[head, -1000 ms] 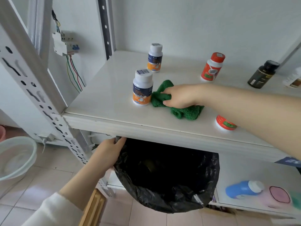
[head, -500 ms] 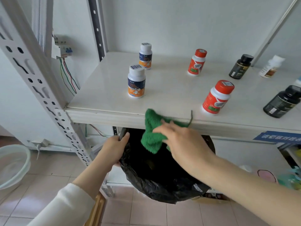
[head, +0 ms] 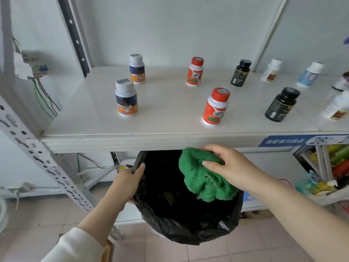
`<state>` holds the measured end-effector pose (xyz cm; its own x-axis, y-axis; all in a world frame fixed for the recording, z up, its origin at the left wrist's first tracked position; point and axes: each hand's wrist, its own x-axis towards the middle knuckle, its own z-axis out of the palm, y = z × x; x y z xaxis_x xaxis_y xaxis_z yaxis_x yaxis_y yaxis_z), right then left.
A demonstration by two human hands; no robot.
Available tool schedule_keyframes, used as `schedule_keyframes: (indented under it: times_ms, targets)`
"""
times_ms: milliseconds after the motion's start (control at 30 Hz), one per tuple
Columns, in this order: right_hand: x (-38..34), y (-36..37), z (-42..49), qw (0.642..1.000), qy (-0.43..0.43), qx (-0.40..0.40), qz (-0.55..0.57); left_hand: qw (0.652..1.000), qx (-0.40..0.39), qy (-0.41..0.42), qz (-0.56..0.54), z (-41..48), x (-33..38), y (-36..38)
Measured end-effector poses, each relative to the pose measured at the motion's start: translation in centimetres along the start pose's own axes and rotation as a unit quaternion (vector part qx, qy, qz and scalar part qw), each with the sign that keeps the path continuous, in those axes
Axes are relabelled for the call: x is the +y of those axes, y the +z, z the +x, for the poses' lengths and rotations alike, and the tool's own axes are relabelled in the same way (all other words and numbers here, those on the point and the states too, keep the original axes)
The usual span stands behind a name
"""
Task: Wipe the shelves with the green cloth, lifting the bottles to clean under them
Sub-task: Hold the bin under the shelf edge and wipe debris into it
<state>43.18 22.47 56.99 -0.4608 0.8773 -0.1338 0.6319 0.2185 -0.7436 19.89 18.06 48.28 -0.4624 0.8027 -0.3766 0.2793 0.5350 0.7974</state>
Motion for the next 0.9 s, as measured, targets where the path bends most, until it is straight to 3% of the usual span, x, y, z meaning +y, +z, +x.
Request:
schedule_keyframes:
  times_ms: [200,367,467,600,767,900]
  targets:
    - [3.0,-3.4,-1.8,0.995,0.049,0.015,0.081,1.000,-0.026,0.015,0.005,-0.8,2.4,4.5]
    - [2.3,-11.6,-0.6,0.986,-0.008,0.080,0.148,1.000,-0.025,-0.001,-0.019,-0.6,3.9,7.7]
    - [1.5,-16.5,3.0,0.978,-0.049,0.159,0.128,0.999,-0.024,-0.014,-0.040,-0.6,4.4,9.5]
    - [0.2,-19.1,10.3,0.968,-0.073,0.239,-0.014,0.998,0.006,-0.021,-0.052,-1.0,5.0,10.9]
    - [2.3,-15.5,20.3,0.946,0.049,0.152,-0.280,0.997,0.045,-0.032,-0.056,-1.8,5.1,11.4]
    - [4.7,-12.9,23.8,0.971,0.013,0.055,-0.233,0.996,0.078,-0.034,-0.037,-1.7,4.8,11.3]
